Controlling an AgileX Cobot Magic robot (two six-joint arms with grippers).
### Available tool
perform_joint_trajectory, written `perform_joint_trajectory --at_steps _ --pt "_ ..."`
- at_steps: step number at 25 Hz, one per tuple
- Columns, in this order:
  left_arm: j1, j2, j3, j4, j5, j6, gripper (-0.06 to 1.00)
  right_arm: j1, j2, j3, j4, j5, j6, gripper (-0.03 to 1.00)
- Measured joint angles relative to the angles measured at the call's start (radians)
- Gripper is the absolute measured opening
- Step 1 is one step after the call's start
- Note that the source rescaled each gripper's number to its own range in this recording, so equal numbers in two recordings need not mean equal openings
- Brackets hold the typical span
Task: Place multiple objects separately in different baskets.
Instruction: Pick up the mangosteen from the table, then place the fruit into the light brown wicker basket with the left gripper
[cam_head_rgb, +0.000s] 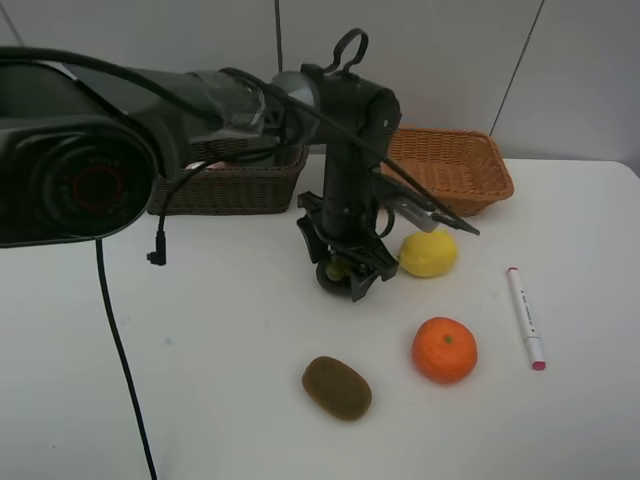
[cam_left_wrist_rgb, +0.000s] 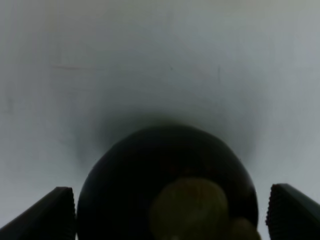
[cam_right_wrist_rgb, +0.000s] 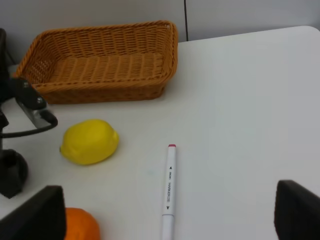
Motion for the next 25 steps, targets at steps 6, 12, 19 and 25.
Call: perform_joint_trajectory --at_steps 6,12,19,25 --pt "0.000 0.019 0.000 0.000 0.001 -0.018 0.97 0.000 0.000 0.000 0.000 0.000 0.000 0.98" --pt "0.000 0.019 0.000 0.013 0.015 -0.034 0.67 0.000 0.000 0.000 0.000 0.000 0.000 0.98" --pt "0.000 0.007 -0.044 0.019 0.015 0.021 0.67 0.000 0.000 0.000 0.000 0.000 0.000 0.98" --pt "0.000 -0.037 -0.304 0.019 0.014 0.023 0.67 0.000 0.000 0.000 0.000 0.000 0.000 0.98"
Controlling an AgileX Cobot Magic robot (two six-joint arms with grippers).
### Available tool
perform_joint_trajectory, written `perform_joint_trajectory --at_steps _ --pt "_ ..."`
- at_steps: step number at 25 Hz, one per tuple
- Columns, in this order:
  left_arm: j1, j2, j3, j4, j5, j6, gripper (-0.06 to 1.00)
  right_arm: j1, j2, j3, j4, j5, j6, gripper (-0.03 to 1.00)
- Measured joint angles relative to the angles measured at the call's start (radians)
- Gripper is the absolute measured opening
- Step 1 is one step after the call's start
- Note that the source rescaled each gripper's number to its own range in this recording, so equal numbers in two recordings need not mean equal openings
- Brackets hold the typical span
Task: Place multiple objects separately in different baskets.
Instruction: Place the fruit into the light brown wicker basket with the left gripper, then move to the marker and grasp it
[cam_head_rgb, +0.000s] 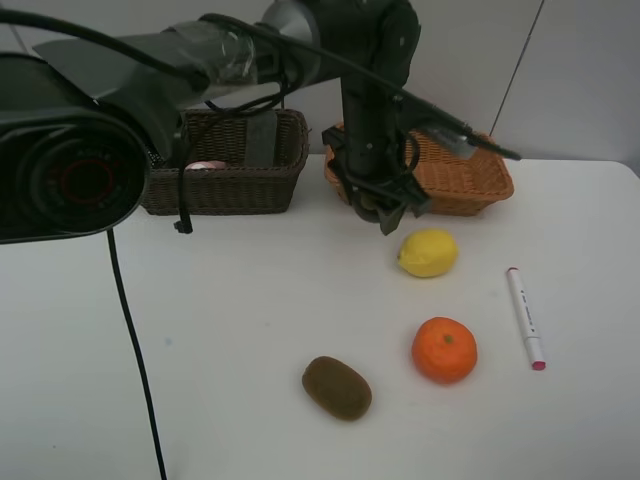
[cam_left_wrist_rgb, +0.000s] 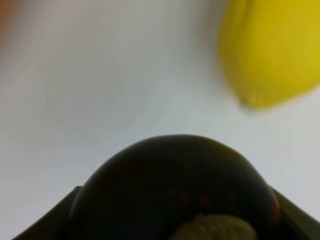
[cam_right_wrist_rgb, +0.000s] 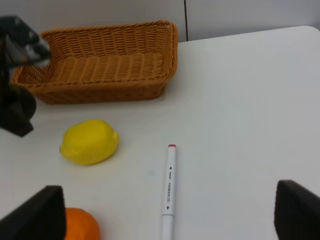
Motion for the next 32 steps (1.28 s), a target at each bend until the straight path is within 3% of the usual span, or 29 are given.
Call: perform_joint_trajectory --at_steps 3,6,11,15,17,19,21,26,28,32 --pt "0.000 -0.006 -0.080 0.000 -0.078 0.000 0.67 0.000 0.000 0.000 0.000 0.000 0.000 0.98" --pt "0.005 0.008 -0.088 0.000 -0.256 -0.018 0.67 0.000 0.000 0.000 0.000 0.000 0.000 0.98" --pt "0.051 0.096 -0.088 0.001 -0.540 -0.198 0.67 0.000 0.000 0.000 0.000 0.000 0.000 0.98" --pt "0.121 0.154 -0.088 0.008 -0.631 -0.326 0.67 0.000 0.000 0.000 0.000 0.000 0.000 0.98" --pt "0.147 0.173 -0.088 0.013 -0.661 -0.327 0.67 0.000 0.000 0.000 0.000 0.000 0.000 0.98" --pt "0.156 0.185 -0.088 0.015 -0.685 -0.317 0.76 0.000 0.000 0.000 0.000 0.000 0.000 0.98" --pt "0.156 0.191 -0.088 0.015 -0.690 -0.313 0.88 0.000 0.000 0.000 0.000 0.000 0.000 0.98" --pt "0.156 0.185 -0.088 0.009 -0.667 -0.311 0.93 0.000 0.000 0.000 0.000 0.000 0.000 0.98" --pt "0.155 0.166 -0.090 -0.006 -0.593 -0.316 0.93 0.000 0.000 0.000 0.000 0.000 0.000 0.98" --pt "0.155 0.072 -0.128 -0.060 -0.293 -0.326 0.94 0.000 0.000 0.000 0.000 0.000 0.000 0.98"
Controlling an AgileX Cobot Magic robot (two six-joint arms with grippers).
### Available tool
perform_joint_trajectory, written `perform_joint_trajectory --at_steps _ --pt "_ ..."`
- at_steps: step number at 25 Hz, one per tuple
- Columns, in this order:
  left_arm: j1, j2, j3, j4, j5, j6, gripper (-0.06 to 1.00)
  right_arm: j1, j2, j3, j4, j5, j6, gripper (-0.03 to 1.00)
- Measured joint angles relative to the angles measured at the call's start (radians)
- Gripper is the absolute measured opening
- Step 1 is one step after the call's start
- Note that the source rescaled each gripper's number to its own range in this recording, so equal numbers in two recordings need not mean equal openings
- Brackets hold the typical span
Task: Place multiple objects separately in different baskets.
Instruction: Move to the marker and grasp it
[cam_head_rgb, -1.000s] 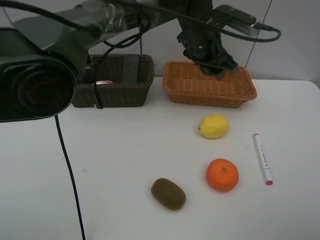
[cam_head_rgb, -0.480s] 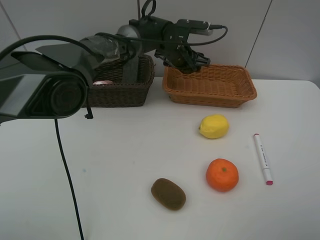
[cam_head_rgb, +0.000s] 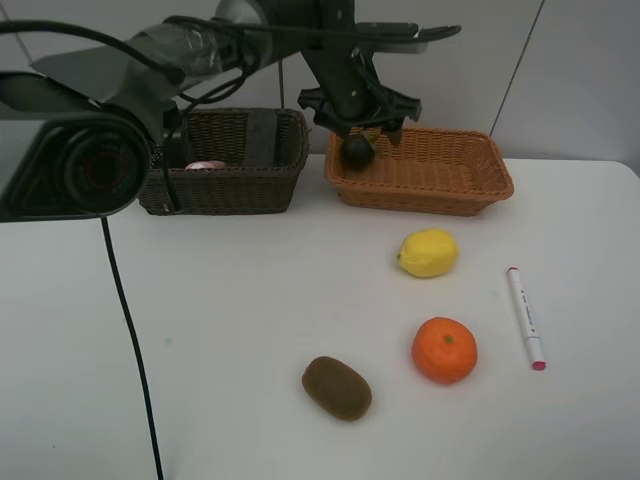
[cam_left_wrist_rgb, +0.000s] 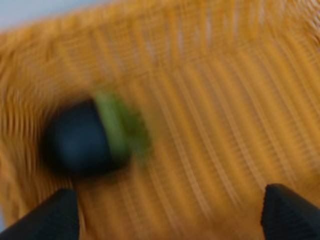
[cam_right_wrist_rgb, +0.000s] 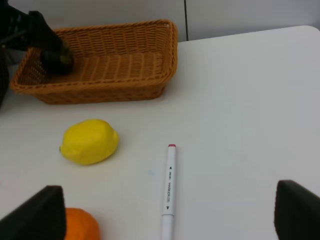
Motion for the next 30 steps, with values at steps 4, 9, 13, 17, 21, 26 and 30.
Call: perform_joint_trajectory --at_steps 4,9,13,17,21,26,30 --pt "0.002 -0.097 -0.059 -0.017 0.268 0.003 0.94 0.000 0.000 0.000 0.000 0.000 0.000 0.98" --pt "0.017 -0.185 -0.005 -0.005 0.295 0.042 0.94 0.000 0.000 0.000 0.001 0.000 0.000 0.98" --pt "0.059 -0.322 0.204 0.036 0.294 0.065 0.94 0.000 0.000 0.000 0.001 0.000 0.000 0.98" --pt "0.170 -0.545 0.501 0.060 0.293 0.055 0.94 0.000 0.000 0.000 0.001 0.000 0.000 0.98" --pt "0.333 -0.789 0.793 0.069 0.293 0.041 0.94 0.000 0.000 0.000 0.001 0.000 0.000 0.98" --pt "0.493 -1.122 1.153 0.072 0.292 0.023 0.94 0.000 0.000 0.000 0.001 0.000 0.000 0.98" --pt "0.513 -1.397 1.404 0.061 0.292 0.096 0.94 0.000 0.000 0.000 0.001 0.000 0.000 0.98"
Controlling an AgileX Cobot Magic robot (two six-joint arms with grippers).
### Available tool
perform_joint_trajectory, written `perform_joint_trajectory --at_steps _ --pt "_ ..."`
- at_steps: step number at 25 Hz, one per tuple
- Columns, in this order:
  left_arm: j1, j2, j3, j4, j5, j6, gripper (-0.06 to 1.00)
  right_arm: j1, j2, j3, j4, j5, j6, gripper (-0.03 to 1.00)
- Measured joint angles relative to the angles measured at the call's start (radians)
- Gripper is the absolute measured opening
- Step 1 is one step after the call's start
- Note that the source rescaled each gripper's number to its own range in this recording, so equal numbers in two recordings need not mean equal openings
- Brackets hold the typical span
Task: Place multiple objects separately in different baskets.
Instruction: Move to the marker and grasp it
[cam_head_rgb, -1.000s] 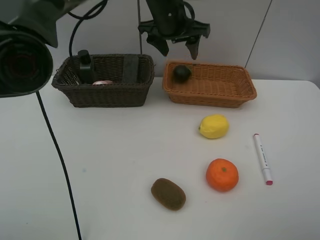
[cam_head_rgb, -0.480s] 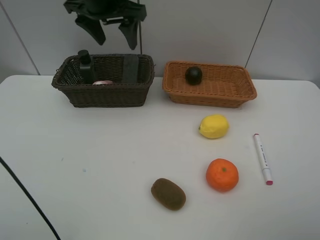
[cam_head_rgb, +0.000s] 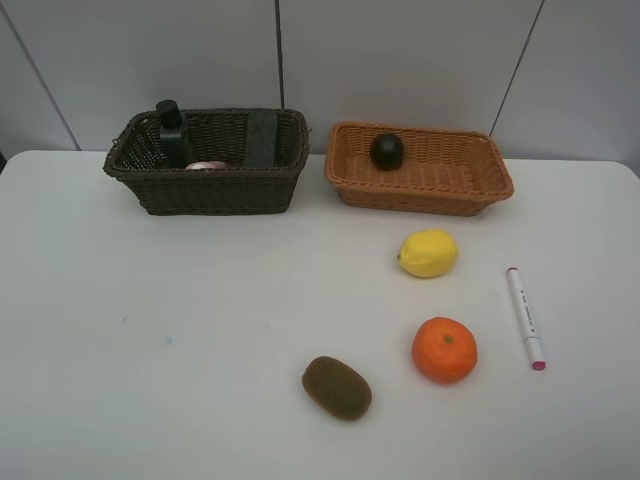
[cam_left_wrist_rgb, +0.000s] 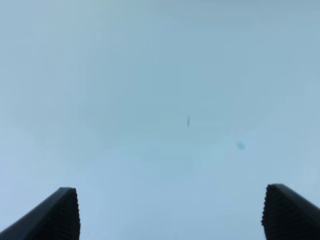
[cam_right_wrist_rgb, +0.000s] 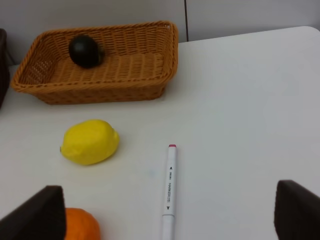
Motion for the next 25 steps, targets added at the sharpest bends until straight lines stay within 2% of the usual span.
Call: perform_joint_trajectory --at_steps 6,11,16,20,25 --pt "0.000 -0.415 0.292 -0.043 -0.002 0.083 0.94 0.000 0.000 0.000 -0.001 0.000 0.000 0.98" --pt "0.000 -0.740 0.444 -0.049 -0.061 0.159 0.94 0.000 0.000 0.000 -0.001 0.000 0.000 0.98" --pt "0.000 -0.974 0.534 -0.076 -0.127 0.191 0.94 0.000 0.000 0.000 -0.001 0.000 0.000 0.98" --pt "0.000 -1.116 0.547 -0.087 -0.141 0.195 0.94 0.000 0.000 0.000 -0.001 0.000 0.000 0.98" --pt "0.000 -1.153 0.556 -0.086 -0.134 0.194 0.94 0.000 0.000 0.000 -0.001 0.000 0.000 0.98"
